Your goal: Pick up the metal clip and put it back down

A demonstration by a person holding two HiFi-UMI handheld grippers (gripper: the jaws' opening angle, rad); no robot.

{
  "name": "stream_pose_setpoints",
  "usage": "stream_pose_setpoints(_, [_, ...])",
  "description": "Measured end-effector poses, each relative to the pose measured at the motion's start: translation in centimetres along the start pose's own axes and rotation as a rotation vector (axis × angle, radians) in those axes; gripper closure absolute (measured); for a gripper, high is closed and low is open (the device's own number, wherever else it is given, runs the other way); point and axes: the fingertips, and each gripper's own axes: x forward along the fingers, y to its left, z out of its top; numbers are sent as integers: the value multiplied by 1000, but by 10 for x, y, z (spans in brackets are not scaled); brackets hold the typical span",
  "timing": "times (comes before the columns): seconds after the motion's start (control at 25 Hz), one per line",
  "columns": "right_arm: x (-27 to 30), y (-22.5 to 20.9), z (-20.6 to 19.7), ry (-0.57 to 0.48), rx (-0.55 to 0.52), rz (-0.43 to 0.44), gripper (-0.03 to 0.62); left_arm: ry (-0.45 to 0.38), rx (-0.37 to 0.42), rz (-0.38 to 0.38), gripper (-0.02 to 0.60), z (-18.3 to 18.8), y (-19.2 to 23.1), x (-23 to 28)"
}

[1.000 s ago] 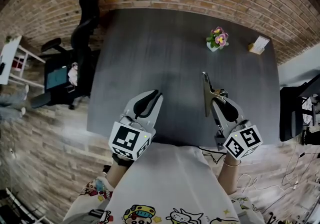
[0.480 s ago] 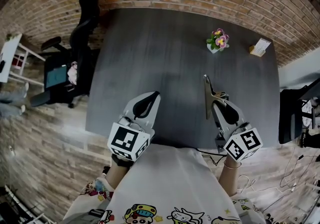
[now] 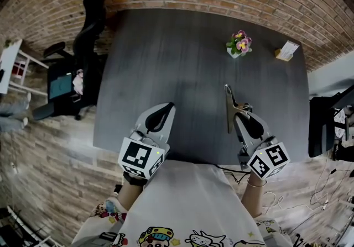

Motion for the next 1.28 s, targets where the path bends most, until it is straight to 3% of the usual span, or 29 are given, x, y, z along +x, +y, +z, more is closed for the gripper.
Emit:
stream_pose_setpoints(0.76, [16, 7, -7, 59, 6, 34, 502, 33, -21, -20, 581, -13, 3, 7])
stream_pose_setpoints(1.28, [44, -7, -45, 172, 115, 56, 502, 106, -44, -55, 581, -29, 7, 26])
